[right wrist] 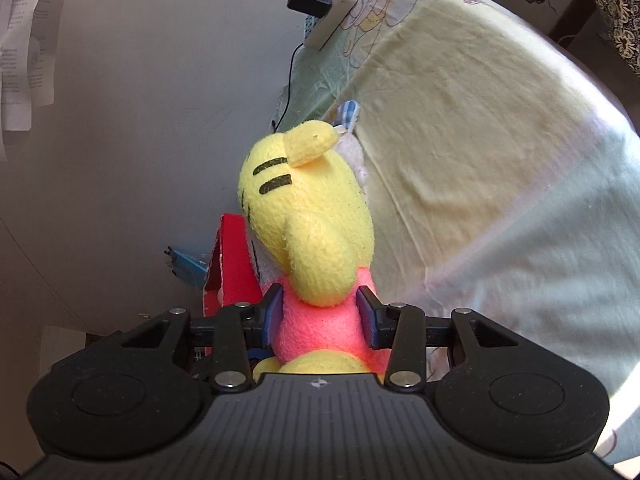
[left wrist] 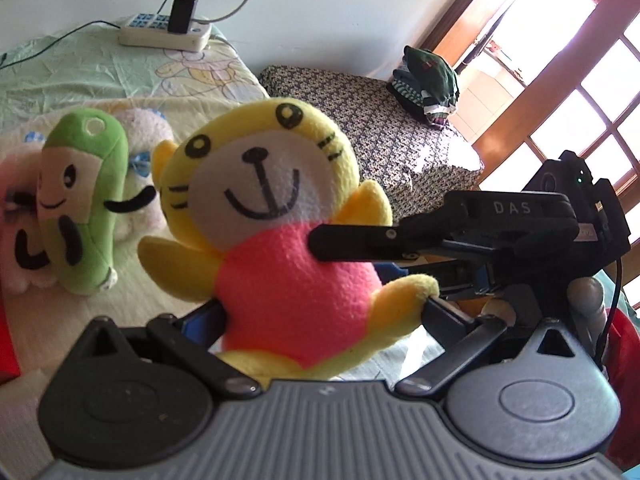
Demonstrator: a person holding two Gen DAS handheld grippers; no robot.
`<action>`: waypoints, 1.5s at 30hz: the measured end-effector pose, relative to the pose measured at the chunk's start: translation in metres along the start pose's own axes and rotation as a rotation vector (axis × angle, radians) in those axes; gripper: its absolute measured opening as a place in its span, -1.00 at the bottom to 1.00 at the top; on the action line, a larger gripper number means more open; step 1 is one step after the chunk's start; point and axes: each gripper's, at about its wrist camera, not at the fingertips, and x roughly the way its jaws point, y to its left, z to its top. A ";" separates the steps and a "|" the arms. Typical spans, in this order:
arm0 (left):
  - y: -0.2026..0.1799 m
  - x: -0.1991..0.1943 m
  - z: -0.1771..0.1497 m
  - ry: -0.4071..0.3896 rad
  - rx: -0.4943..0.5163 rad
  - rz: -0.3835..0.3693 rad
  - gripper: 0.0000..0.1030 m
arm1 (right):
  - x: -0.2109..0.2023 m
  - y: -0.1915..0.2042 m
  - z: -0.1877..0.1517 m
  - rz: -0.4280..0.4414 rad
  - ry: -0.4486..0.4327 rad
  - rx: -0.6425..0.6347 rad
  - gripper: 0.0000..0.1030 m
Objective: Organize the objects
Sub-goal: 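Lift the yellow tiger plush and carry it over the red box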
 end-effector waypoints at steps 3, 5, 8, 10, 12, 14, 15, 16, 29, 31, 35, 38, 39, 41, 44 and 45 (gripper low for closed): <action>-0.005 -0.022 -0.003 -0.050 0.014 0.045 0.96 | 0.007 0.017 -0.001 0.040 0.019 -0.045 -0.18; -0.008 -0.036 -0.005 -0.088 0.024 0.077 0.96 | 0.013 0.029 -0.001 0.066 0.030 -0.080 -0.18; -0.007 -0.058 -0.006 -0.135 0.024 0.121 0.96 | 0.026 0.050 -0.002 0.093 0.053 -0.133 -0.18; -0.002 -0.072 -0.006 -0.162 0.020 0.146 0.96 | 0.033 0.063 -0.004 0.110 0.068 -0.163 -0.18; 0.004 -0.086 -0.005 -0.189 0.011 0.162 0.96 | 0.042 0.076 -0.006 0.124 0.076 -0.191 -0.18; 0.010 -0.098 -0.004 -0.214 0.006 0.177 0.96 | 0.052 0.088 -0.008 0.138 0.081 -0.211 -0.18; 0.013 -0.105 -0.003 -0.225 0.006 0.185 0.96 | 0.057 0.093 -0.010 0.144 0.084 -0.219 -0.18; 0.018 -0.111 -0.003 -0.235 0.006 0.191 0.96 | 0.063 0.099 -0.012 0.148 0.085 -0.225 -0.18; 0.109 -0.185 0.003 -0.285 -0.013 0.177 0.96 | 0.150 0.169 -0.049 0.092 0.026 -0.259 -0.18; 0.126 -0.189 0.006 -0.279 -0.018 0.162 0.96 | 0.162 0.175 -0.054 0.062 0.006 -0.255 -0.18; 0.160 -0.194 0.009 -0.266 -0.030 0.123 0.96 | 0.184 0.183 -0.061 0.001 -0.038 -0.250 -0.18; 0.184 -0.192 0.009 -0.247 -0.044 0.089 0.98 | 0.198 0.188 -0.066 -0.058 -0.068 -0.264 -0.19; 0.191 -0.190 0.009 -0.237 -0.051 0.080 0.98 | 0.204 0.189 -0.067 -0.085 -0.073 -0.266 -0.19; 0.204 -0.182 0.010 -0.214 -0.072 0.062 0.98 | 0.213 0.189 -0.068 -0.131 -0.089 -0.281 -0.22; 0.222 -0.175 0.007 -0.184 -0.089 0.047 0.99 | 0.226 0.188 -0.071 -0.202 -0.096 -0.286 -0.24; 0.228 -0.174 0.006 -0.176 -0.091 0.045 0.99 | 0.230 0.187 -0.073 -0.226 -0.098 -0.292 -0.25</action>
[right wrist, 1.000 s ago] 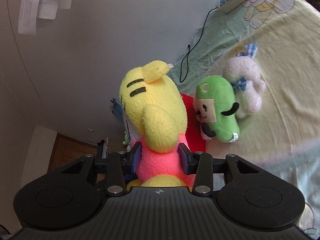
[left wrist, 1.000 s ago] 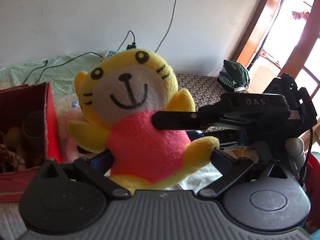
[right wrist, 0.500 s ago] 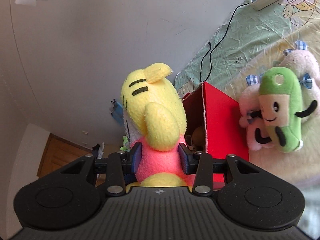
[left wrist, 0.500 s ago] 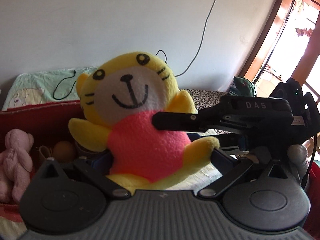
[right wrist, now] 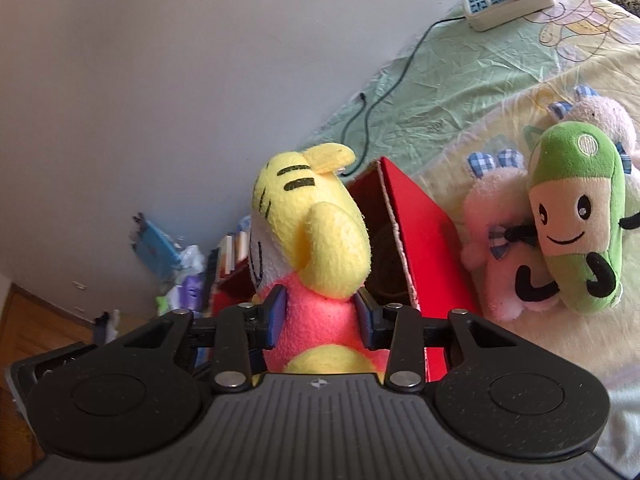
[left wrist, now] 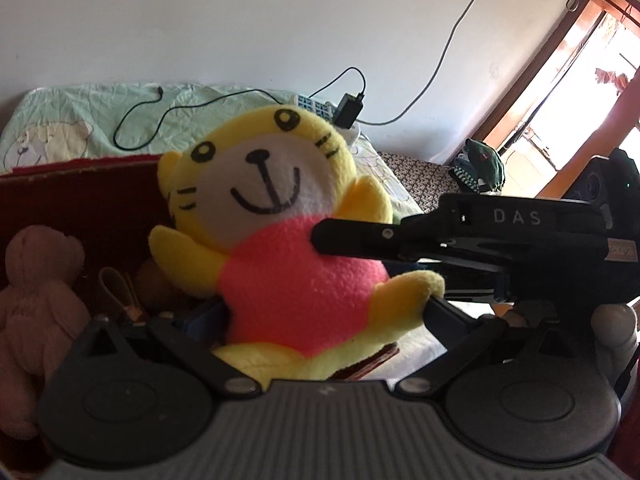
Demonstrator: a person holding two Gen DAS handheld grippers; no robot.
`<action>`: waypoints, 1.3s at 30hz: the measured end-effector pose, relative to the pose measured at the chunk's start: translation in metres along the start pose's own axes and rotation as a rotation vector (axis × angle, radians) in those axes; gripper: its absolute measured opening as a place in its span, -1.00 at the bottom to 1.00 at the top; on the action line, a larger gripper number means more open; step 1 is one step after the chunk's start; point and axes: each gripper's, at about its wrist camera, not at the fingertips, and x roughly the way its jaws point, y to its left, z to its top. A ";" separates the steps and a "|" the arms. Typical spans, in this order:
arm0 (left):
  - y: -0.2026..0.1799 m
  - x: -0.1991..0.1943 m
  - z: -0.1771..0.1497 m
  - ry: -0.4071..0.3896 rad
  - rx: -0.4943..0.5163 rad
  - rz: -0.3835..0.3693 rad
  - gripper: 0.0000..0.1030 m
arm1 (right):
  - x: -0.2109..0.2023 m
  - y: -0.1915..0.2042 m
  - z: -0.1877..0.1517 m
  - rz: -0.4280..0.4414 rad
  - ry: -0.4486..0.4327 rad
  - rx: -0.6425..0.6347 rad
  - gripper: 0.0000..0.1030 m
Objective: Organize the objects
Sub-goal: 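Lift the yellow tiger plush and carry it over the red box, then lower the yellow tiger into the red box and open the right gripper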
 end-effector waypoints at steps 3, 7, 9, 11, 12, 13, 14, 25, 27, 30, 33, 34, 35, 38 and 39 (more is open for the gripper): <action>0.011 0.004 -0.004 0.023 0.004 0.001 0.99 | 0.006 0.004 -0.007 -0.084 -0.021 -0.029 -0.28; 0.019 0.012 -0.010 0.051 0.034 0.044 0.99 | 0.016 0.010 -0.014 -0.170 -0.046 -0.087 -0.37; 0.023 0.015 -0.013 0.067 0.031 0.037 0.99 | 0.017 0.010 -0.017 -0.179 -0.050 -0.089 -0.37; 0.025 0.017 -0.016 0.073 0.034 0.039 0.99 | 0.018 0.010 -0.019 -0.184 -0.054 -0.088 -0.37; 0.026 0.017 -0.016 0.076 0.036 0.040 0.99 | 0.018 0.011 -0.020 -0.191 -0.058 -0.094 -0.37; 0.026 0.018 -0.016 0.079 0.038 0.040 0.99 | 0.018 0.013 -0.021 -0.198 -0.061 -0.099 -0.37; 0.026 0.019 -0.015 0.083 0.040 0.041 0.99 | 0.017 0.013 -0.022 -0.204 -0.064 -0.101 -0.37; 0.018 0.033 -0.013 0.129 0.087 0.075 0.99 | -0.004 0.010 -0.021 -0.194 -0.123 -0.036 -0.33; 0.016 0.036 -0.012 0.137 0.094 0.077 0.99 | -0.007 0.010 -0.019 -0.190 -0.129 -0.038 -0.34; 0.011 0.041 -0.010 0.152 0.098 0.091 0.99 | -0.007 0.010 -0.021 -0.187 -0.124 -0.054 -0.36; 0.009 0.044 -0.007 0.169 0.094 0.108 0.99 | -0.003 0.006 -0.024 -0.181 -0.107 -0.045 -0.44; 0.009 0.045 -0.007 0.175 0.092 0.113 0.99 | -0.002 0.005 -0.025 -0.181 -0.101 -0.041 -0.46; 0.008 0.045 -0.006 0.180 0.091 0.119 0.99 | -0.002 0.003 -0.026 -0.182 -0.098 -0.037 -0.47; 0.004 0.045 -0.005 0.189 0.094 0.146 0.99 | -0.004 0.002 -0.027 -0.174 -0.108 -0.028 -0.47; 0.003 0.045 -0.005 0.188 0.100 0.157 0.99 | -0.004 0.001 -0.027 -0.170 -0.110 -0.021 -0.47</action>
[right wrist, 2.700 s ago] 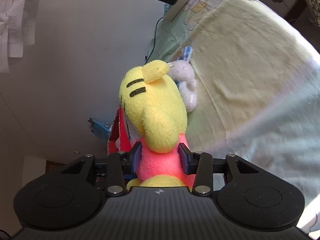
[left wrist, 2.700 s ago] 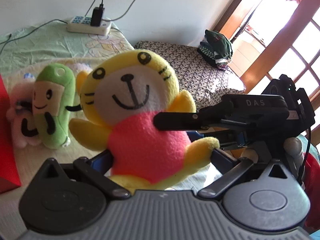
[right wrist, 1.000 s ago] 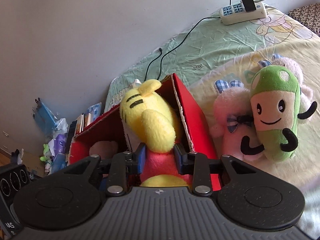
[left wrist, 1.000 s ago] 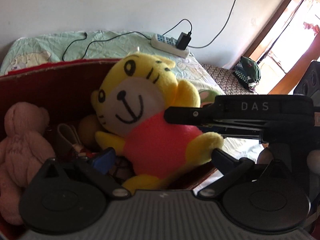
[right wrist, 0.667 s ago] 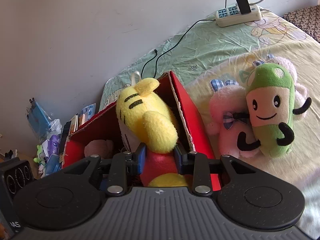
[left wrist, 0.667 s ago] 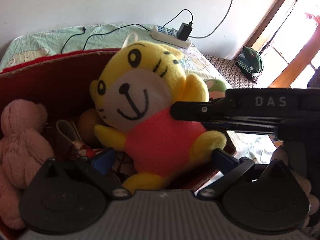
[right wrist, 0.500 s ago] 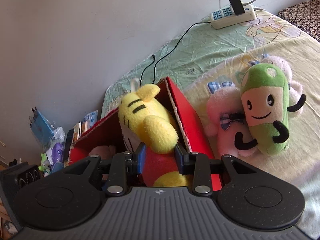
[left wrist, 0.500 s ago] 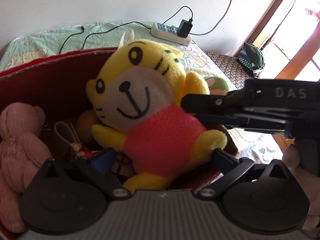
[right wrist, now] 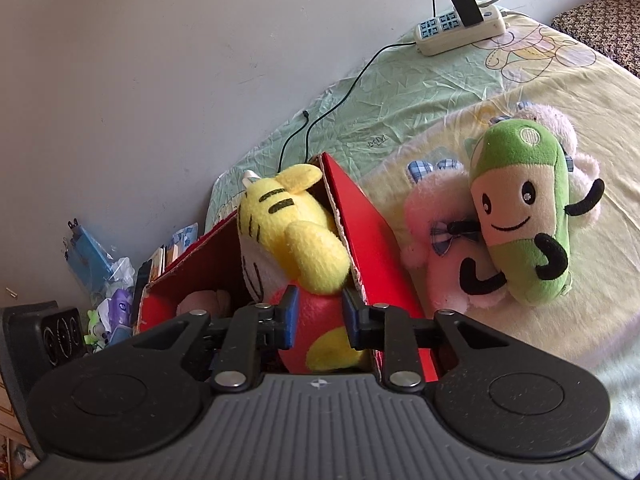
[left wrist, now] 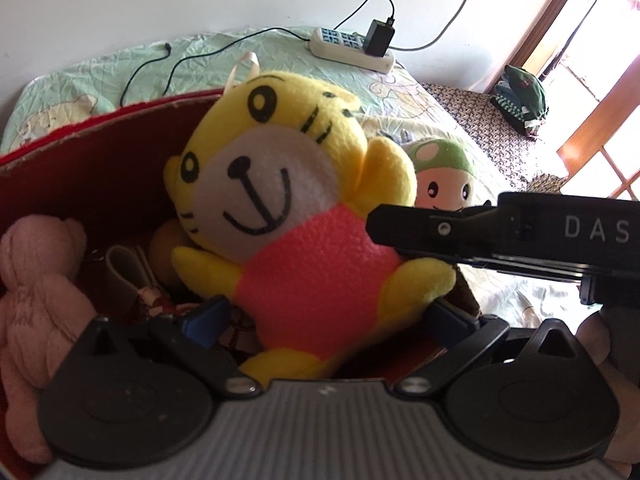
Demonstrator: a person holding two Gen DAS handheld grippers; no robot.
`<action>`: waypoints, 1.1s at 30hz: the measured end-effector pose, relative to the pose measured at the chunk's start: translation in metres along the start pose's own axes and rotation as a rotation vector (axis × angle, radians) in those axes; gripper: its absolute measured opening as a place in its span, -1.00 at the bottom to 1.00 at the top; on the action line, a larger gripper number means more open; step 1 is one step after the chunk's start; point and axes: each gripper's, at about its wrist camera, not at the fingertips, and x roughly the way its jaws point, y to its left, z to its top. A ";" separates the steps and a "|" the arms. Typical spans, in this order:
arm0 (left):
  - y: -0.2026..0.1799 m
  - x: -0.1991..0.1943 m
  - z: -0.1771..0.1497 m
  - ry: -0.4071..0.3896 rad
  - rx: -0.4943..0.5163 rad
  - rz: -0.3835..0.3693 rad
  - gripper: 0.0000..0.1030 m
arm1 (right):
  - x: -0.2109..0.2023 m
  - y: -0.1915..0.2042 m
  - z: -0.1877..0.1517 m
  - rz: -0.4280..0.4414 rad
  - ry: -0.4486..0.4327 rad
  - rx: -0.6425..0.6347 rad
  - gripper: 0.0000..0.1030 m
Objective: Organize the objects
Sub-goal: 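Lower the yellow tiger into the red box and open the right gripper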
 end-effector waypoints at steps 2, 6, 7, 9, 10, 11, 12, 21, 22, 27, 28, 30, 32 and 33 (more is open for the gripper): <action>-0.004 -0.002 0.001 -0.001 0.007 0.023 0.99 | 0.000 -0.002 0.000 0.009 0.002 0.006 -0.47; -0.010 -0.005 0.003 0.002 0.019 0.062 0.99 | 0.000 -0.002 0.000 0.007 0.001 -0.015 -0.53; -0.012 -0.006 0.003 0.003 0.021 0.069 0.99 | 0.000 -0.003 0.000 0.006 0.000 -0.018 -0.58; -0.013 -0.006 0.004 0.006 0.024 0.083 0.99 | 0.000 -0.005 0.001 0.011 0.000 -0.021 -0.64; -0.014 -0.006 0.005 0.008 0.024 0.088 0.99 | 0.000 -0.006 0.001 0.018 0.001 -0.022 -0.65; -0.015 -0.007 0.005 0.010 0.024 0.093 0.99 | 0.000 -0.007 0.001 0.022 0.001 -0.024 -0.68; -0.016 -0.007 0.006 0.010 0.023 0.096 0.99 | 0.000 -0.008 0.001 0.027 0.002 -0.026 -0.69; -0.023 -0.012 0.005 0.014 -0.025 0.160 0.99 | -0.004 -0.012 0.010 0.105 0.043 -0.072 -0.56; -0.025 -0.012 0.004 0.012 -0.034 0.172 0.99 | -0.006 -0.011 0.012 0.116 0.048 -0.085 -0.56; -0.038 -0.019 0.003 -0.009 -0.065 0.249 0.99 | -0.016 -0.014 0.024 0.177 0.065 -0.136 -0.55; -0.040 -0.020 0.003 -0.013 -0.075 0.264 0.99 | -0.017 -0.016 0.026 0.187 0.074 -0.145 -0.55; -0.045 -0.023 0.003 -0.021 -0.099 0.291 0.99 | -0.021 -0.019 0.028 0.201 0.083 -0.163 -0.55; -0.051 -0.026 0.003 -0.030 -0.121 0.319 0.99 | -0.026 -0.024 0.031 0.218 0.091 -0.175 -0.55; -0.055 -0.028 0.002 -0.035 -0.130 0.332 0.99 | -0.028 -0.027 0.032 0.226 0.095 -0.178 -0.55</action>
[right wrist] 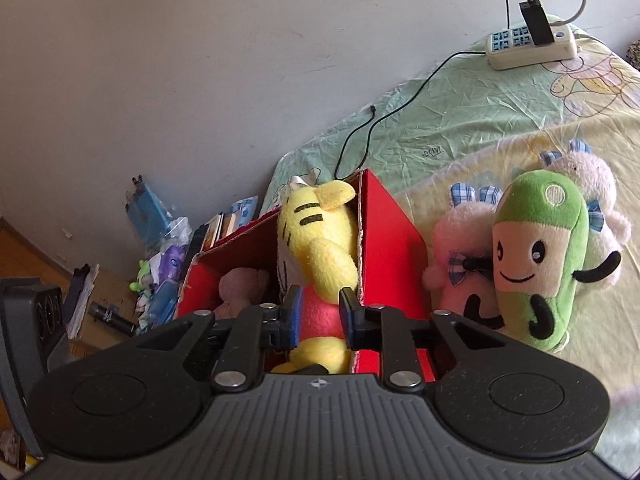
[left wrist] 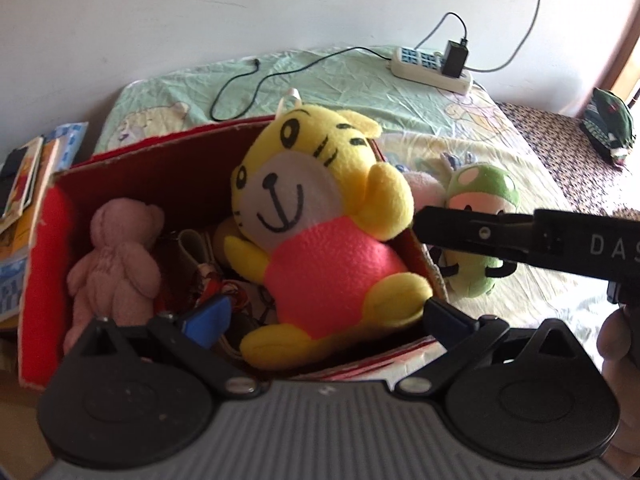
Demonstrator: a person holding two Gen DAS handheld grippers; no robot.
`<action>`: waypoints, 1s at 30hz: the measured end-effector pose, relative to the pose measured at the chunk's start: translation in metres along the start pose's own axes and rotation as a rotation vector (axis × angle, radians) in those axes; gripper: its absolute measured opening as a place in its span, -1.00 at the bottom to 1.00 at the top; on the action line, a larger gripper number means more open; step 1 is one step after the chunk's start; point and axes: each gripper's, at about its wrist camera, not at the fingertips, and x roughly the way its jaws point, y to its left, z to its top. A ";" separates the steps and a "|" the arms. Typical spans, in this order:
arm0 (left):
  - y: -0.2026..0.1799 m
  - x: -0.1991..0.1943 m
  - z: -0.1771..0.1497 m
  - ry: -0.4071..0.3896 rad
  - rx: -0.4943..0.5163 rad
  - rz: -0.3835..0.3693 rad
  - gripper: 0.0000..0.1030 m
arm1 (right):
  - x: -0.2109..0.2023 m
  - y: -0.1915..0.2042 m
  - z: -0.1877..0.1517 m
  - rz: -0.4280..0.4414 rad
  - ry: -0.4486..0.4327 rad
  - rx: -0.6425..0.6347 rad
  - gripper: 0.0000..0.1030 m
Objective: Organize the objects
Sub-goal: 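Lower the yellow tiger into the red box and open the right gripper, then move the right gripper from the box to the green pickle plush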
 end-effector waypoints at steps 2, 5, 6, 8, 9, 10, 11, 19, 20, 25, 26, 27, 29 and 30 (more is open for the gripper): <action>-0.005 -0.006 -0.002 -0.012 -0.016 0.020 0.99 | -0.005 -0.005 0.002 0.010 0.009 -0.012 -0.55; -0.013 -0.014 -0.005 -0.028 -0.049 0.038 0.99 | -0.015 -0.014 0.004 0.022 0.016 -0.027 -0.55; -0.016 -0.016 -0.007 -0.033 -0.060 0.046 0.99 | -0.019 -0.017 0.004 0.025 0.018 -0.031 -0.55; -0.022 -0.021 -0.010 -0.044 -0.072 0.061 0.99 | -0.026 -0.025 0.004 0.027 0.020 -0.034 -0.55; -0.025 -0.022 -0.011 -0.047 -0.079 0.068 0.99 | -0.030 -0.029 0.004 0.027 0.022 -0.033 -0.55; -0.028 -0.023 -0.012 -0.047 -0.086 0.073 0.99 | -0.033 -0.034 0.004 0.028 0.025 -0.032 -0.55; -0.032 -0.023 -0.013 -0.046 -0.092 0.075 0.99 | -0.036 -0.038 0.003 0.027 0.028 -0.030 -0.55; -0.070 -0.026 -0.016 -0.042 -0.078 0.094 0.99 | -0.063 -0.063 0.002 0.022 0.022 -0.022 -0.54; -0.074 -0.026 -0.015 -0.041 -0.073 0.095 0.99 | -0.065 -0.065 0.002 0.023 0.021 -0.020 -0.54; -0.097 -0.025 -0.015 -0.033 -0.040 0.096 0.99 | -0.074 -0.078 0.001 0.020 0.021 -0.011 -0.54; -0.102 -0.025 -0.015 -0.032 -0.031 0.096 0.99 | -0.075 -0.080 0.001 0.020 0.021 -0.008 -0.54; -0.106 -0.024 -0.015 -0.031 -0.023 0.097 0.99 | -0.077 -0.083 0.000 0.019 0.021 -0.005 -0.54; -0.115 -0.022 -0.015 -0.027 -0.009 0.098 0.99 | -0.080 -0.087 -0.001 0.017 0.020 0.001 -0.54; -0.118 -0.021 -0.015 -0.024 -0.004 0.096 0.99 | -0.082 -0.089 -0.001 0.016 0.019 0.005 -0.54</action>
